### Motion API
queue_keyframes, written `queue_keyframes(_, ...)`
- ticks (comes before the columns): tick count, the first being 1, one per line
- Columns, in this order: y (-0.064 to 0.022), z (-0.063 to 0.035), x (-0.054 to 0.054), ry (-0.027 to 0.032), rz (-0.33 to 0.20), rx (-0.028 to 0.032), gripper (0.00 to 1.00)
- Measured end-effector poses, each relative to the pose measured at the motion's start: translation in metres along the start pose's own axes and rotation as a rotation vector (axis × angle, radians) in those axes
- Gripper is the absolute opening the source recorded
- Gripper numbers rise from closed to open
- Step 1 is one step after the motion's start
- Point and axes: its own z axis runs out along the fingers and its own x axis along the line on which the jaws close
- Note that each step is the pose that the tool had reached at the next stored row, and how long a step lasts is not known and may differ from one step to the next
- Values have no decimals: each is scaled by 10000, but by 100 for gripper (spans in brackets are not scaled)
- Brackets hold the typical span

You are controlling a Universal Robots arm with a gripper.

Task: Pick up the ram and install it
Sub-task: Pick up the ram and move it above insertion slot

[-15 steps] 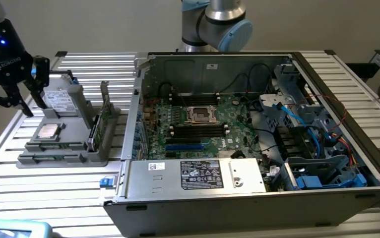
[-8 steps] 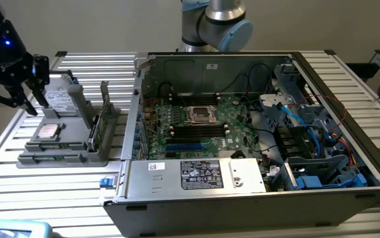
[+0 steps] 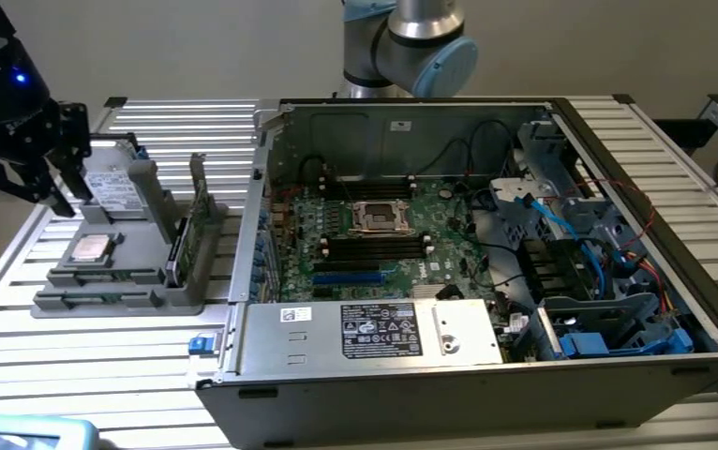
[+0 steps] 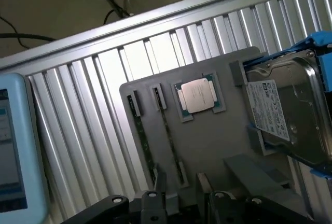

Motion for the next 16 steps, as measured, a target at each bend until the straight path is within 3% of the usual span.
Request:
queue_keyframes(13,4,0,2,-94,-2357,30,36)
queue_keyframes(16,42,-1,13,-101,-2542,23,36)
